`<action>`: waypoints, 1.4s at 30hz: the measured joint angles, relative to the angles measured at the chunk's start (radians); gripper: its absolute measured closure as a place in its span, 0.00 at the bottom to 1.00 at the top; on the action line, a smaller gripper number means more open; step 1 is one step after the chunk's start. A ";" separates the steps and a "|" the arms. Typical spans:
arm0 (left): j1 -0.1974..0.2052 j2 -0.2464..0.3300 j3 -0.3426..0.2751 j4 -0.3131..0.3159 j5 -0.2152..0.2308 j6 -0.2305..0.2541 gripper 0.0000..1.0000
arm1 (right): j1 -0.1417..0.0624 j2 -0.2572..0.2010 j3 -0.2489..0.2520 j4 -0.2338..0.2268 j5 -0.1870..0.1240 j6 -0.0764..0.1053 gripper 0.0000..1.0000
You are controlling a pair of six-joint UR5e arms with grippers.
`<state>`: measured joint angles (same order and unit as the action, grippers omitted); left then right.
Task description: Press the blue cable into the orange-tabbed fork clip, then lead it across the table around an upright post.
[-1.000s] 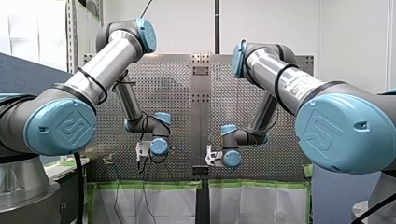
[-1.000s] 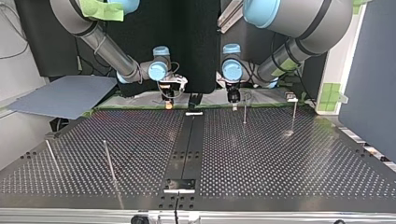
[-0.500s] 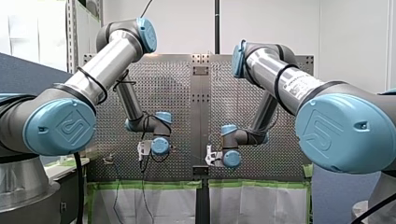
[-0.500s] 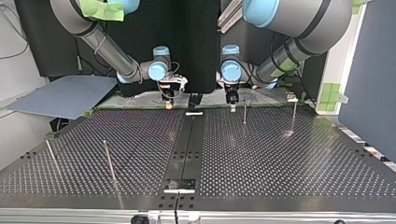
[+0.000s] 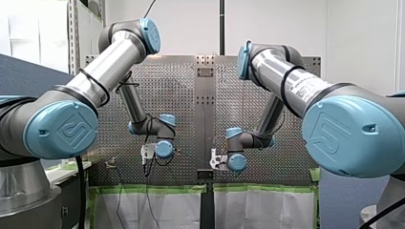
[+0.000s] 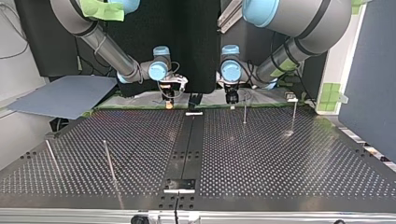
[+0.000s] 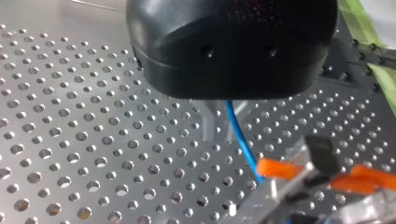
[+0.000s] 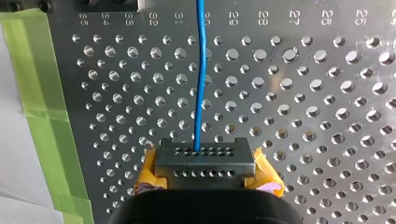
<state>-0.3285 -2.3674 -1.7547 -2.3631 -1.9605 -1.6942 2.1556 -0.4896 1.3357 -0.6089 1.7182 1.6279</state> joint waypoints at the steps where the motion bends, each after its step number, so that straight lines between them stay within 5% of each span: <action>1: 0.000 0.000 0.000 0.000 0.003 -0.010 1.00 | 0.000 0.000 0.000 0.000 0.000 0.000 1.00; 11: 0.000 0.000 0.000 -0.003 0.042 -0.032 1.00 | 0.000 0.000 0.000 0.012 0.001 -0.001 1.00; 16: -0.004 0.009 0.000 -0.025 0.045 -0.024 1.00 | -0.003 -0.013 0.000 0.034 0.003 -0.020 1.00; 21: -0.017 0.038 0.000 -0.060 0.042 -0.017 1.00 | -0.001 -0.060 0.001 0.079 0.004 -0.033 1.00; 34: -0.111 0.173 0.000 -0.170 0.019 -0.057 1.00 | 0.018 -0.188 0.001 0.178 0.000 -0.041 1.00; 42: -0.131 0.244 0.000 -0.199 0.006 -0.074 1.00 | 0.035 -0.264 0.001 0.235 0.000 -0.039 1.00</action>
<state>-0.4591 -2.1234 -1.7548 -2.5623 -1.9541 -1.7680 2.1909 -0.7537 1.3369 -0.3736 1.7179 1.5889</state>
